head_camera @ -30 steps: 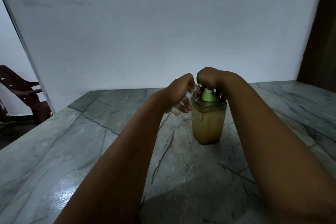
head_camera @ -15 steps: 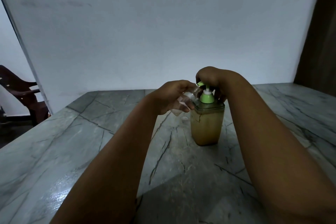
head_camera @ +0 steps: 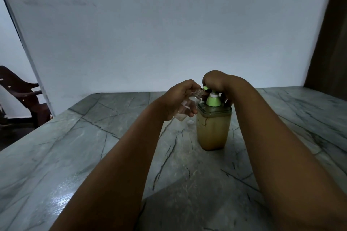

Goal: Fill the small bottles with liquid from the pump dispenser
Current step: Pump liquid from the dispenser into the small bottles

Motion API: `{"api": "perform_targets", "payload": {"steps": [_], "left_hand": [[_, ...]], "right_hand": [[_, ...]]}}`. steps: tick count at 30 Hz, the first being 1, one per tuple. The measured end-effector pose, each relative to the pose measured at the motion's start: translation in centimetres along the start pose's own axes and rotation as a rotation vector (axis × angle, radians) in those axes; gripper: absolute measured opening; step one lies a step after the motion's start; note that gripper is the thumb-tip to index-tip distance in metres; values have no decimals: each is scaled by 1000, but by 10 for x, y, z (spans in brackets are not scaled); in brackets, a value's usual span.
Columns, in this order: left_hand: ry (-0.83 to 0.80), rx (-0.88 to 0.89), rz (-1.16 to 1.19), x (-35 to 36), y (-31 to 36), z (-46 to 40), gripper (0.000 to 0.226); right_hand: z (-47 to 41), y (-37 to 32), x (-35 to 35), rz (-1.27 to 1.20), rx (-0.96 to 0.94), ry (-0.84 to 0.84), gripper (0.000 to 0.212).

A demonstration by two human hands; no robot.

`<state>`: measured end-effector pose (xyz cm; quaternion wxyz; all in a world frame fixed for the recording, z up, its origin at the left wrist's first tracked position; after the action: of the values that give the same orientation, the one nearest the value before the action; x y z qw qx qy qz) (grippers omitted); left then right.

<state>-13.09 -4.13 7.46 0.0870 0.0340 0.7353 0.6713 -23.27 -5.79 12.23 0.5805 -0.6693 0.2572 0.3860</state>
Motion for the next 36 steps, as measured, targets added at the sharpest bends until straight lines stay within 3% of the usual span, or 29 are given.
{"api": "perform_targets", "payload": {"steps": [7,13,23,29,36], "left_hand": [[13,-7,5,-1,-2,-1,35],[28,-3,15,-3,-2,-2,42],[37,-5,-17,-3,-1,-2,40],[44,-5,-55,-3,-1,0,38],[36,13,-55,-2,0,0,37]], "right_hand": [[8,0,1,26,-25,-65,34],[6,5,-1,-51,-4,-125,25],[2,1,1,-31,-26,-3,38],[1,1,8,47,-39,-75,31],[-2,12,5,-170,41,-154,30]]}}
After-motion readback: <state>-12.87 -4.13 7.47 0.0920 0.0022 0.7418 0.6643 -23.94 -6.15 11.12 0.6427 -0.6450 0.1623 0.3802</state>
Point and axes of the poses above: each hand's wrist, its own z-axis away from the middle knuckle, its own x-axis out of the palm, y = z × x, the point moved 6 cm from there along -z, towards the middle knuckle, and after that the axes turned 5 degrees about z, right-handed, at the moved point
